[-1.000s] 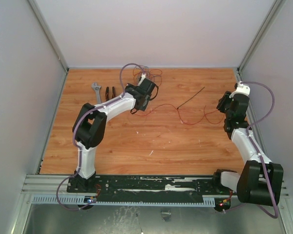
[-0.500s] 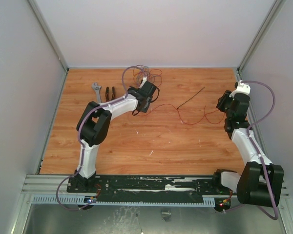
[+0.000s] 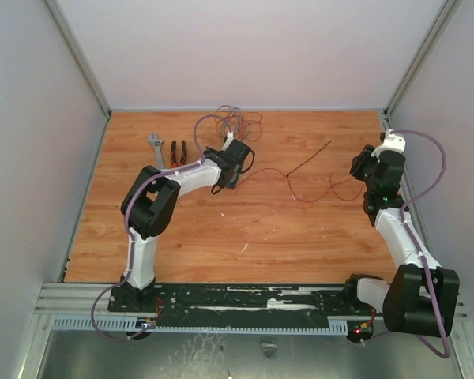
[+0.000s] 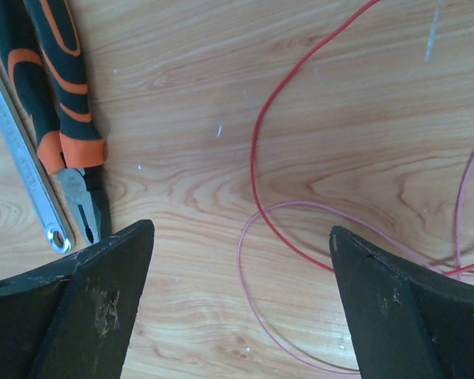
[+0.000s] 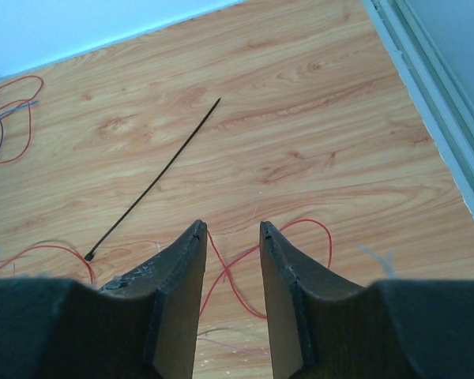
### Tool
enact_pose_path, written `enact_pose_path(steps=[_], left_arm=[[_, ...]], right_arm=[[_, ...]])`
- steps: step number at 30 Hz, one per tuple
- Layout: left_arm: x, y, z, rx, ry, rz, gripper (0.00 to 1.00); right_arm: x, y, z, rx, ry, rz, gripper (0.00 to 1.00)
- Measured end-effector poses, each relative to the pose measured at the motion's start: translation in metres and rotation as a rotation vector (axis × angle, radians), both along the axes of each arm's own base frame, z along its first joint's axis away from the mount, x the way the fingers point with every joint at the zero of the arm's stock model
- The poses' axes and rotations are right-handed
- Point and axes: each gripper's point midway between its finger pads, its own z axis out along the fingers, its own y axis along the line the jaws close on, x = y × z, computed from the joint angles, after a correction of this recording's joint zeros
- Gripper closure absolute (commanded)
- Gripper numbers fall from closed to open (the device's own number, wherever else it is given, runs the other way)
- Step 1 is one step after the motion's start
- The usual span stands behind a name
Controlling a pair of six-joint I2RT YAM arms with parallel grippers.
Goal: Zip-tie the wires
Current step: Place the cable at the center of the board, then untie the cable at the center of the board.
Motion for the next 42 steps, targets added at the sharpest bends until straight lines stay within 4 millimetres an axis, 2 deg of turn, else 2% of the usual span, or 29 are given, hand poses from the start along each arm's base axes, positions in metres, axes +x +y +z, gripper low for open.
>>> enact_pose_path(steps=[4,11,14,25,31,34,38,42], left_arm=[[-0.009,0.006,0.000,-0.011,-0.002,0.010,0.02],[-0.056,0.036,-0.002,-0.005,0.045,0.032,0.02],[-0.070,0.047,-0.003,0.007,0.061,0.045,0.02],[-0.074,0.050,-0.002,0.001,0.059,0.062,0.02],[-0.075,0.050,0.004,-0.012,0.057,0.058,0.02],[-0.068,0.044,0.023,-0.054,0.028,0.054,0.02],[-0.043,0.030,0.070,-0.162,-0.074,0.050,0.02],[-0.032,0.032,0.115,-0.265,-0.175,0.056,0.02]], right_arm=[[0.001,0.001,0.003,0.002,-0.007,0.006,0.65],[0.004,0.003,0.010,0.008,-0.023,0.017,0.65],[0.004,0.005,0.010,0.013,-0.024,0.025,0.65],[0.009,0.010,0.010,0.024,-0.020,0.054,0.65],[0.015,0.028,0.019,0.051,-0.038,0.156,0.63],[0.020,0.038,0.026,0.067,-0.053,0.201,0.61],[0.032,0.062,0.027,0.096,-0.050,0.273,0.59],[0.052,0.112,0.021,0.134,-0.025,0.396,0.59]])
